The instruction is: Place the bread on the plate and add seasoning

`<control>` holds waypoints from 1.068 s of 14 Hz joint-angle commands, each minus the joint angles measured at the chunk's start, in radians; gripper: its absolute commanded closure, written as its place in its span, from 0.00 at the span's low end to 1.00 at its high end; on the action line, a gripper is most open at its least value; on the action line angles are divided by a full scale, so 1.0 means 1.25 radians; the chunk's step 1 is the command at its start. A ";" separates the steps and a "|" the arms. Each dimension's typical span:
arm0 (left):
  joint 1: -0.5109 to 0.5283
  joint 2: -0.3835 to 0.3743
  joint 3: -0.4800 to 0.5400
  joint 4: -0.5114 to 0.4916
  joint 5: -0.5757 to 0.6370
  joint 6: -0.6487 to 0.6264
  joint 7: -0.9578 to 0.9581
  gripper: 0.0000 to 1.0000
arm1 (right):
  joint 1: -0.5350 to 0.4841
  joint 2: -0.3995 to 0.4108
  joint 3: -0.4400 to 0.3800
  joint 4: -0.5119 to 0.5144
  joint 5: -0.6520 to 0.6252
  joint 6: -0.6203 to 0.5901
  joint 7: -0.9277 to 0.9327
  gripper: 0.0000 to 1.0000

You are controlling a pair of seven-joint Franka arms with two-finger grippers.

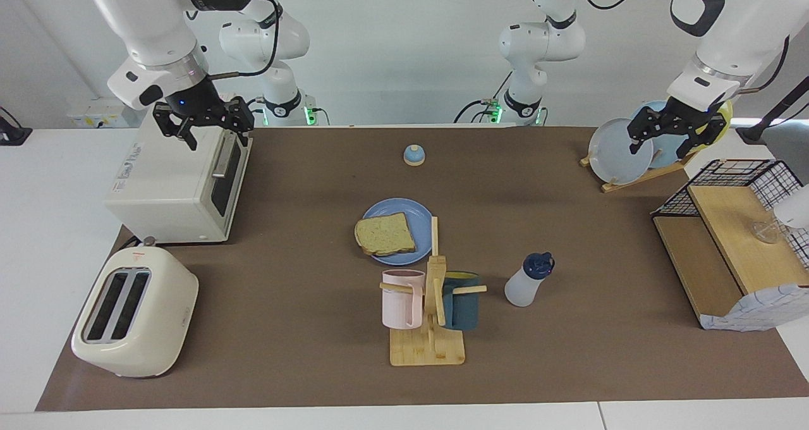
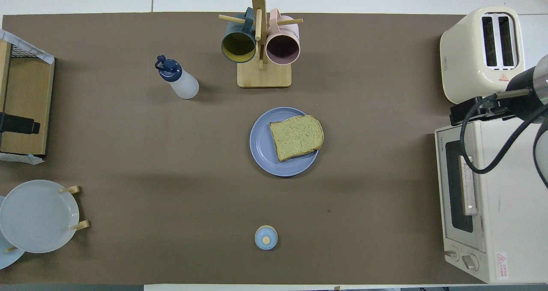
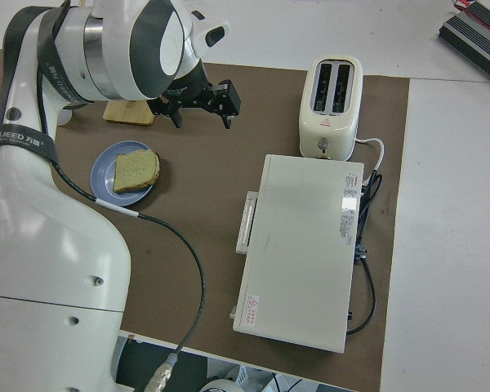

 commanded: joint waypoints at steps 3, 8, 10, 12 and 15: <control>0.113 0.087 -0.121 0.172 0.005 -0.134 -0.048 0.00 | -0.014 -0.005 0.005 -0.003 0.018 0.000 -0.011 0.00; -0.028 0.041 -0.001 0.058 0.000 -0.060 -0.042 0.00 | -0.014 -0.005 0.005 -0.003 0.018 -0.002 -0.011 0.00; 0.004 0.060 -0.013 0.097 -0.012 -0.082 -0.044 0.00 | -0.014 -0.006 0.005 -0.003 0.018 -0.003 -0.011 0.00; 0.052 0.074 -0.050 0.125 -0.033 -0.111 -0.039 0.00 | -0.014 -0.006 0.005 -0.003 0.018 -0.003 -0.011 0.00; 0.052 0.063 -0.071 0.117 -0.032 -0.109 -0.032 0.00 | -0.014 -0.006 0.005 -0.003 0.018 -0.003 -0.011 0.00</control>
